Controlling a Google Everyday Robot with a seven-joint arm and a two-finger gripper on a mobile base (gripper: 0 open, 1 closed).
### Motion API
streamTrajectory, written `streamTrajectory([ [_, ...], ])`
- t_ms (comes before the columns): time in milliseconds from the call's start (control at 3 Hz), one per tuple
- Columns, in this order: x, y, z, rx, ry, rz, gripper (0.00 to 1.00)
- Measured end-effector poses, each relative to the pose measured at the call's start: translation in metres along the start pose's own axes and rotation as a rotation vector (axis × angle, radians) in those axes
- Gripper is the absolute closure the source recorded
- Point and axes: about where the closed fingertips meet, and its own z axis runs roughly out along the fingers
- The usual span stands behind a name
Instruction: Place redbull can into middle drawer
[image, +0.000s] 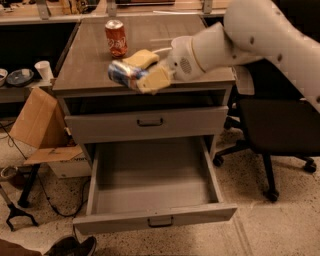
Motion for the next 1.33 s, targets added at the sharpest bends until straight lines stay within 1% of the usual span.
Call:
streamTrajectory([
  [333, 0.078, 0.016, -0.006, -0.037, 0.067, 0.101, 1.00],
  [667, 0.145, 0.012, 0.003, -0.045, 0.153, 0.237, 1.00],
  [1000, 0.205, -0.003, 0.012, -0.003, 0.210, 0.419, 1.00],
  [1333, 0.268, -0.032, 0.039, -0.002, 0.275, 0.653, 1.00],
])
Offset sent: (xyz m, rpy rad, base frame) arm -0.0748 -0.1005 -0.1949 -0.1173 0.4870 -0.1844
